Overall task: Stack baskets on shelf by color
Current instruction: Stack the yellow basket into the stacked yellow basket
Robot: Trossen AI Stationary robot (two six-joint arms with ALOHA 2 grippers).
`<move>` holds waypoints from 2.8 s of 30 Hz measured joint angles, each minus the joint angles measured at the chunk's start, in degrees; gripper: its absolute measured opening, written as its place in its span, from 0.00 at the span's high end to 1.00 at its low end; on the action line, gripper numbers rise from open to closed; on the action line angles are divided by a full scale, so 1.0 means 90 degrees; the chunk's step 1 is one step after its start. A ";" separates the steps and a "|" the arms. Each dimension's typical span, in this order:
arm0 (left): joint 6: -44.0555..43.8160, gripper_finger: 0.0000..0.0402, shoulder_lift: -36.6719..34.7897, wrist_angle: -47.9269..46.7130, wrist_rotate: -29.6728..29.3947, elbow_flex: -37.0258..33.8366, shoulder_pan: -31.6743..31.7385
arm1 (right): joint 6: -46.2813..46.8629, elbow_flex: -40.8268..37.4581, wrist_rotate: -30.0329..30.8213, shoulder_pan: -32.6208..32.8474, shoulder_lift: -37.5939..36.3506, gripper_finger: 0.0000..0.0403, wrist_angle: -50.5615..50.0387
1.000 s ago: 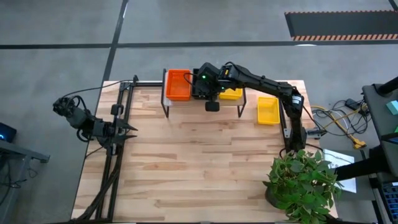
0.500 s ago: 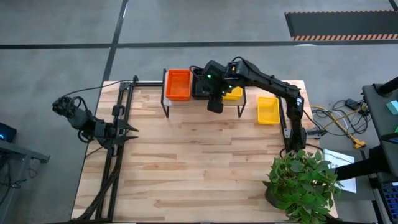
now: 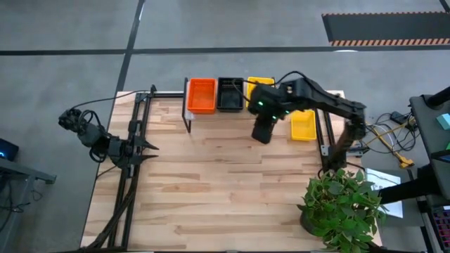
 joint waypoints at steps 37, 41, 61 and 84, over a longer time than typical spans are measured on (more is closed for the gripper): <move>0.0032 0.81 -0.0013 -0.0002 -0.0002 0.0000 -0.0002 | 0.1536 -0.9300 0.1705 0.0780 -0.4039 0.66 0.3333; 0.0042 0.81 -0.0016 -0.0004 -0.0002 0.0000 0.0000 | 0.1657 -0.9356 0.2118 0.0744 -0.3922 0.65 0.3297; 0.0049 0.81 -0.0020 -0.0004 -0.0005 0.0000 -0.0002 | 0.2709 -0.9346 0.2684 -0.0016 -0.2759 0.64 0.3720; 0.0047 0.81 -0.0020 -0.0007 -0.0003 0.0000 -0.0002 | 0.2179 -0.9011 0.0778 0.0386 -0.2582 0.97 0.3611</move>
